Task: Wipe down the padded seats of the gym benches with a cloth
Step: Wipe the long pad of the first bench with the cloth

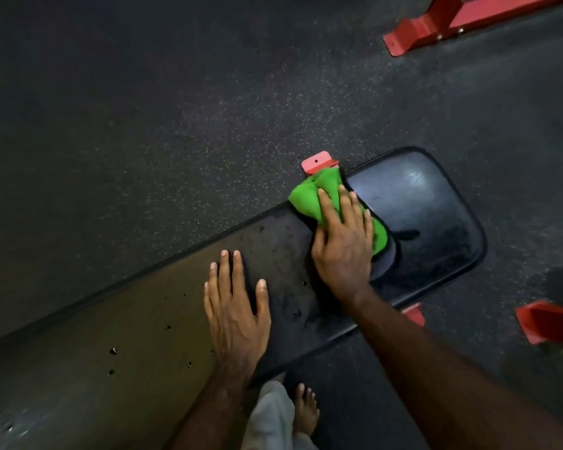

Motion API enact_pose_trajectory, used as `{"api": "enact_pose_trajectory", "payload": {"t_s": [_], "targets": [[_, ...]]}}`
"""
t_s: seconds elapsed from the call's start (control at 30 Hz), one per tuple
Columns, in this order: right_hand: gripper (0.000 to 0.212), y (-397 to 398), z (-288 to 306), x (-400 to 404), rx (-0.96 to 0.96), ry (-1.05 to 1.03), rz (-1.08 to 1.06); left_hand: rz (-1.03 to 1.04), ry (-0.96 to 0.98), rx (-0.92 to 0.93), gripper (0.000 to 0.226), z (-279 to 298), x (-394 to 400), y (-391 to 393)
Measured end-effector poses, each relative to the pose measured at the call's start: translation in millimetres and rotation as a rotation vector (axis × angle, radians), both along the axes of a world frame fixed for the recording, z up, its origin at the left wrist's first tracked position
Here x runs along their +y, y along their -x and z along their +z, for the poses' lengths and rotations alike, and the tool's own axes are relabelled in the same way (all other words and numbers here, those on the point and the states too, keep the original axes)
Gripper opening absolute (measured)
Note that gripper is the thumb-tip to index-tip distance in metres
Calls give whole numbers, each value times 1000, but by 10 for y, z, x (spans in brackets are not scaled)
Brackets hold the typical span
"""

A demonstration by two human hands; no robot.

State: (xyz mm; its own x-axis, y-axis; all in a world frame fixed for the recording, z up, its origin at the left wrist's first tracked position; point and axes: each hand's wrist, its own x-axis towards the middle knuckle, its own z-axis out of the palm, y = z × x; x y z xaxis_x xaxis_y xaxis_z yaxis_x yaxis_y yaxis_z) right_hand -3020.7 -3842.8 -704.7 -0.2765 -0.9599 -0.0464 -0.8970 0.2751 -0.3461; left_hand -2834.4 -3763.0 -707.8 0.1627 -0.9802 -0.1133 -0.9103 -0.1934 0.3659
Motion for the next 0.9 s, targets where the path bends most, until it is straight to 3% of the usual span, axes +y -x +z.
{"api": "enact_pose_trajectory", "payload": {"t_s": [0.03, 0.13, 0.17, 0.2, 0.3, 0.33, 0.47, 0.5, 0.63, 0.67, 0.8, 0.83, 0.9], "targets": [[69, -166, 34, 37, -2, -8, 4, 6, 3, 4, 64, 1, 48, -27], [69, -242, -27, 185, 41, 4, 589, 9, 15, 7, 63, -2, 162, -77], [68, -117, -39, 152, 58, 17, 685, 3, 16, 6, 63, -1, 180, -85], [68, -36, -47, 115, 70, 39, 649, -1, 15, 2, 63, 1, 211, -101], [68, -193, -10, 141, -6, 7, 74, -19, 4, -8, 63, 9, 272, -140], [69, -345, 11, 191, -13, -13, 32, -24, 6, -9, 63, 13, 284, -152], [69, -390, -6, 379, 56, 5, 643, -44, 19, 11, 63, 28, 258, -193], [68, -282, -5, 328, 62, 18, 658, -47, 21, 17, 63, 28, 221, -202], [67, -484, 10, 339, -8, 3, 27, -44, 19, 6, 63, -19, 135, -332], [68, -619, 8, 394, 15, -3, 45, -49, 14, 7, 63, -30, 124, -369], [67, -509, -39, 456, 85, 58, 603, -49, 25, -8, 64, -6, 71, -492], [66, -425, -39, 385, 91, 67, 570, -43, 24, -15, 65, -3, 62, -526], [65, -475, -28, 322, 41, 37, 205, -50, 19, -39, 66, -13, 66, -605]]}}
